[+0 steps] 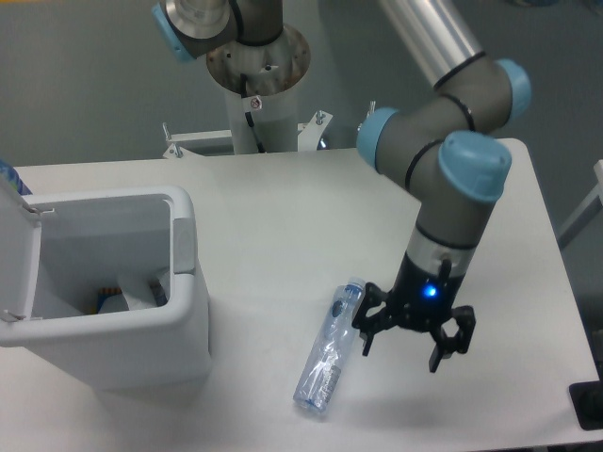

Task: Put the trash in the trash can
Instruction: 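Lower the gripper around the bottle's cap end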

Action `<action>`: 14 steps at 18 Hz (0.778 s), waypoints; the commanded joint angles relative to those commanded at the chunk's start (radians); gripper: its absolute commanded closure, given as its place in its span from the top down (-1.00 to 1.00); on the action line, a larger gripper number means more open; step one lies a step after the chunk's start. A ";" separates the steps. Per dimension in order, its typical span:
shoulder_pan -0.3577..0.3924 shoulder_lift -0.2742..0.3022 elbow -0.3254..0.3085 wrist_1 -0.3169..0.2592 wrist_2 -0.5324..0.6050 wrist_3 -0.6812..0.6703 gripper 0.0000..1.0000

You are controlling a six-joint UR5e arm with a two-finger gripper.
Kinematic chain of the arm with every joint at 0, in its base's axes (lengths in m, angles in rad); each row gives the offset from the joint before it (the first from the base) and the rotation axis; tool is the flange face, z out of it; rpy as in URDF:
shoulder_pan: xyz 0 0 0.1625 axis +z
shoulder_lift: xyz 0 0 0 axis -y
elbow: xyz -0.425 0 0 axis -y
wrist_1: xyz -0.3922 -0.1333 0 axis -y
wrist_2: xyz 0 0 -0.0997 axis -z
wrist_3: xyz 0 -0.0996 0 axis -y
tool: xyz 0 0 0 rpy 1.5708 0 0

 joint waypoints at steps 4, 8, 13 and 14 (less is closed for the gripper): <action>-0.040 -0.012 -0.005 -0.005 0.035 -0.008 1.00; -0.061 -0.014 -0.021 -0.009 0.055 -0.015 1.00; -0.111 -0.055 -0.015 -0.006 0.163 -0.018 1.00; -0.124 -0.058 -0.017 -0.006 0.166 -0.018 1.00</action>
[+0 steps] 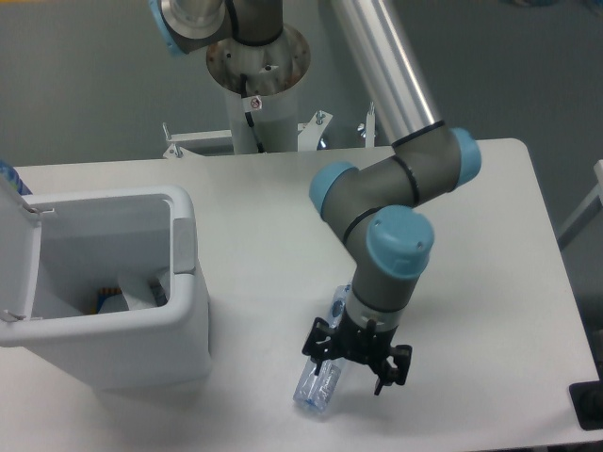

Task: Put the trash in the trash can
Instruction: 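Lower the gripper around the bottle's cap end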

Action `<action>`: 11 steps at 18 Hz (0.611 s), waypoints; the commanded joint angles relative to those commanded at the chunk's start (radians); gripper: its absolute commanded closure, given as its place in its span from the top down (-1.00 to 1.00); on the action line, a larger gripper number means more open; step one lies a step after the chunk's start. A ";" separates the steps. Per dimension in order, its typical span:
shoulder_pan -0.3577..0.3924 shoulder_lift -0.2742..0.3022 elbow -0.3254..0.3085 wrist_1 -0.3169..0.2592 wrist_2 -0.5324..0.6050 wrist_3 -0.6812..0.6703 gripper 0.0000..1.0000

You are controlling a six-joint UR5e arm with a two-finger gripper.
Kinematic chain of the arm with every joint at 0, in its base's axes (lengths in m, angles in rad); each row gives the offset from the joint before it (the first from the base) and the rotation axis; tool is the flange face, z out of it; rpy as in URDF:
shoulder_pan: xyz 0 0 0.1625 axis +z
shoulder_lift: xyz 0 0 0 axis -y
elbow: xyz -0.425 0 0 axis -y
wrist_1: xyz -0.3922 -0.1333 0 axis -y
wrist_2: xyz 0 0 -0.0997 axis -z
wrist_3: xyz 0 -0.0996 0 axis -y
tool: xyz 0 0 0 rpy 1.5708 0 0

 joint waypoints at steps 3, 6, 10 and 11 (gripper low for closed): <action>-0.018 -0.005 -0.005 0.000 0.008 -0.008 1.00; -0.023 -0.008 -0.009 -0.002 0.009 -0.009 1.00; -0.035 -0.011 -0.037 0.000 0.014 -0.006 1.00; -0.035 -0.018 -0.034 0.000 0.023 -0.005 1.00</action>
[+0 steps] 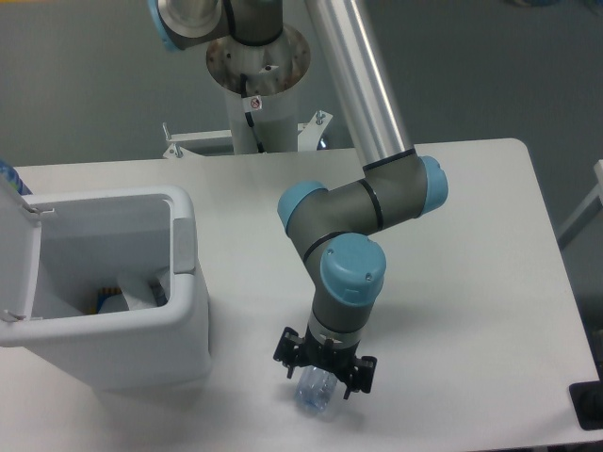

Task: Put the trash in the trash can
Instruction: 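Lower the gripper around the bottle's cap end, then close the gripper on the bottle's cap end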

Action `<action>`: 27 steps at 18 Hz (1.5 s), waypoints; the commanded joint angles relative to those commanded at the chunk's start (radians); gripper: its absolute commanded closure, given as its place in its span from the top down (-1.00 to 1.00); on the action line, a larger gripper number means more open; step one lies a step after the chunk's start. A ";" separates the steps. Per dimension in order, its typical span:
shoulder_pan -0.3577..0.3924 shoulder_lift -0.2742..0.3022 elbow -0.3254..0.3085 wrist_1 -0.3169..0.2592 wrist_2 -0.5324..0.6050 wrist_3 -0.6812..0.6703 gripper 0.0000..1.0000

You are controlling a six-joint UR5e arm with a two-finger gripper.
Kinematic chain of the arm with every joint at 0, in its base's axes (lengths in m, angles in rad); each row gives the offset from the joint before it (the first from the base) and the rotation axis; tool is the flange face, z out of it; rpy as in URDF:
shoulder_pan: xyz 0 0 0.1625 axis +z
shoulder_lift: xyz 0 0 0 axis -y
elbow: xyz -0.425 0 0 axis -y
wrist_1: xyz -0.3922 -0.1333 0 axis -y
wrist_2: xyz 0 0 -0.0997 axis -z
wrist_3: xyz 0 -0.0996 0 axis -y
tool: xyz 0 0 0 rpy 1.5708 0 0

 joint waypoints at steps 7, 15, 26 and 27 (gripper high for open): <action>-0.002 -0.032 0.011 0.003 0.008 0.002 1.00; -0.014 -0.061 0.026 0.002 0.051 0.000 1.00; -0.023 -0.061 0.034 0.002 0.074 -0.018 0.38; -0.023 -0.058 0.035 0.002 0.074 -0.024 0.34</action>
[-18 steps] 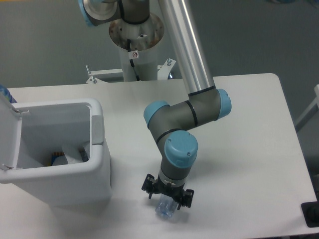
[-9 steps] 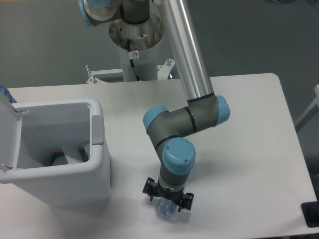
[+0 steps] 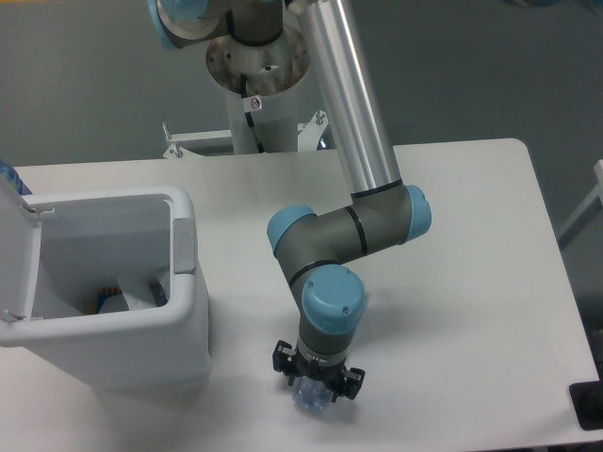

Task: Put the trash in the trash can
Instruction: 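Close the gripper on the bottle's cap end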

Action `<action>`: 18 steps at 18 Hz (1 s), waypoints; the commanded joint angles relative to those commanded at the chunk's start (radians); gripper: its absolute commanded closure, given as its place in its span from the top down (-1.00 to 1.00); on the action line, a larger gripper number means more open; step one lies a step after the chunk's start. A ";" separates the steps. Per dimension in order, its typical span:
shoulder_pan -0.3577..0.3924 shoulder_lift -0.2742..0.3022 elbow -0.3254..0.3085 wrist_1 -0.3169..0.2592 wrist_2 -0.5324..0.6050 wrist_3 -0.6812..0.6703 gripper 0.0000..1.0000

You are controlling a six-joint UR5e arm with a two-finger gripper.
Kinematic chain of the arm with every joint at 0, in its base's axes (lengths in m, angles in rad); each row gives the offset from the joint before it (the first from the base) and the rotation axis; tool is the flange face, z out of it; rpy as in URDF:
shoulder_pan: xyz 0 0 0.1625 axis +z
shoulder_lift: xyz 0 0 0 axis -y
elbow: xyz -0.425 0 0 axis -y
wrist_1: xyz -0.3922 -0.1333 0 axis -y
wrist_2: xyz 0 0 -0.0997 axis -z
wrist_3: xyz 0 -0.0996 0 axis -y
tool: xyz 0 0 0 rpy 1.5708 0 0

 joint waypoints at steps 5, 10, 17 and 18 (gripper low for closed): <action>0.000 0.003 0.000 0.000 0.012 -0.003 0.34; 0.002 0.012 0.003 0.000 0.012 0.008 0.34; 0.006 0.040 0.012 -0.002 0.012 0.012 0.25; 0.008 0.041 0.011 -0.002 0.012 0.012 0.25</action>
